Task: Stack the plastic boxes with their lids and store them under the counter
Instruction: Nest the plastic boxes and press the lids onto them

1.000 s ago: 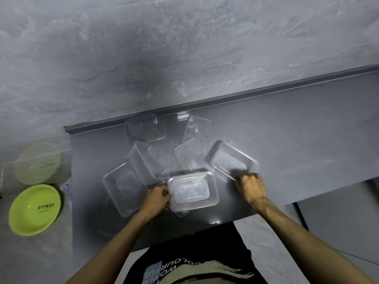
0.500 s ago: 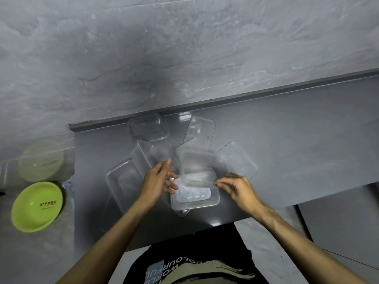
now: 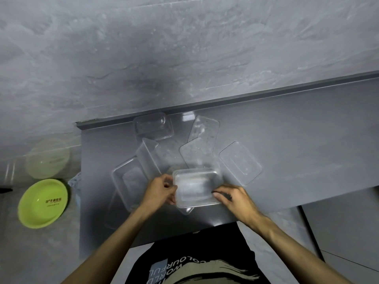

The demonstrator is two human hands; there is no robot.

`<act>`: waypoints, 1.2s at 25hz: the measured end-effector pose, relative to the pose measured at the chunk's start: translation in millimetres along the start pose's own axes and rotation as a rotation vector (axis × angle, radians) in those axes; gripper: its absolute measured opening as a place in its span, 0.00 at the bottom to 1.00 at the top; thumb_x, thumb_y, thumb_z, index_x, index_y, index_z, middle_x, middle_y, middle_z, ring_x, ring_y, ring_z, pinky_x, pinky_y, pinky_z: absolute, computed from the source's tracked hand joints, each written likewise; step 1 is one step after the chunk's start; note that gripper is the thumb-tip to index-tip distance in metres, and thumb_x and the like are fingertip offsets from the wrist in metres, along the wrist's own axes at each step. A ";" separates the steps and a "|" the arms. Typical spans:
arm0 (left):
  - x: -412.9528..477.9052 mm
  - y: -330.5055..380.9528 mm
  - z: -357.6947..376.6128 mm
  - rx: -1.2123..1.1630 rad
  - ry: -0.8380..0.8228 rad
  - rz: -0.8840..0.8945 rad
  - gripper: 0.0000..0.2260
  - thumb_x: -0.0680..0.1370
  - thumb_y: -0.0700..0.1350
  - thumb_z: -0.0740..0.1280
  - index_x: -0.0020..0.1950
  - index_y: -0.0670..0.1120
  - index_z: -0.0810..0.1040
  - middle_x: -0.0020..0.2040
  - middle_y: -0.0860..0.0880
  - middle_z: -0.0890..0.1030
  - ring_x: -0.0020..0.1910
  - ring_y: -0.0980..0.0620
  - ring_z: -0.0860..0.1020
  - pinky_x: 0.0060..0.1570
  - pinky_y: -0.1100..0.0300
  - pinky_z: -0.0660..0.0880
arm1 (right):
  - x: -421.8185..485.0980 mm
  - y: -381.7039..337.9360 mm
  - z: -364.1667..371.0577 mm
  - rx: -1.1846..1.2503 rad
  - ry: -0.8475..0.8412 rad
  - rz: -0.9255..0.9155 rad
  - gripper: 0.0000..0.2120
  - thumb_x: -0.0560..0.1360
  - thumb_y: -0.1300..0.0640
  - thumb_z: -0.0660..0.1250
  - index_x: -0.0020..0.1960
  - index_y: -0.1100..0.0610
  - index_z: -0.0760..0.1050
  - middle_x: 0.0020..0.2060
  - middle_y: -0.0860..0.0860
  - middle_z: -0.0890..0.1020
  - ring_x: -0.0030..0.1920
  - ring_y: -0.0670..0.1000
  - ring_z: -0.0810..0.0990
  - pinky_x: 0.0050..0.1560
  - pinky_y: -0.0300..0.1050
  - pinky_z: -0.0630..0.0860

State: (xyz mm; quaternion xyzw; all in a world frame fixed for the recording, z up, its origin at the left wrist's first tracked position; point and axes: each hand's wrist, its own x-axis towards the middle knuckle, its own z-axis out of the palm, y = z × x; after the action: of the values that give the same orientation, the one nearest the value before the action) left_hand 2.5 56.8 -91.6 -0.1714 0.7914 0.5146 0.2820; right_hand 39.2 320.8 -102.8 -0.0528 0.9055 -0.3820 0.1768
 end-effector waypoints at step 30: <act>45.2 15.7 -48.5 0.539 0.437 -0.054 0.19 0.75 0.42 0.63 0.66 0.42 0.66 0.55 0.36 0.81 0.52 0.35 0.79 0.52 0.46 0.77 | 33.7 -0.5 5.7 -0.061 0.160 0.450 0.15 0.76 0.50 0.66 0.58 0.59 0.77 0.56 0.58 0.79 0.58 0.59 0.78 0.60 0.49 0.73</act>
State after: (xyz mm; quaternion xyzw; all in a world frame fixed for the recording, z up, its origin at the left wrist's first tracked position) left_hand -54.8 20.0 -93.4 -0.2177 0.9357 0.2307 0.1543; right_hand 9.9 308.8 -115.5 0.1756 0.9168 -0.3083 0.1835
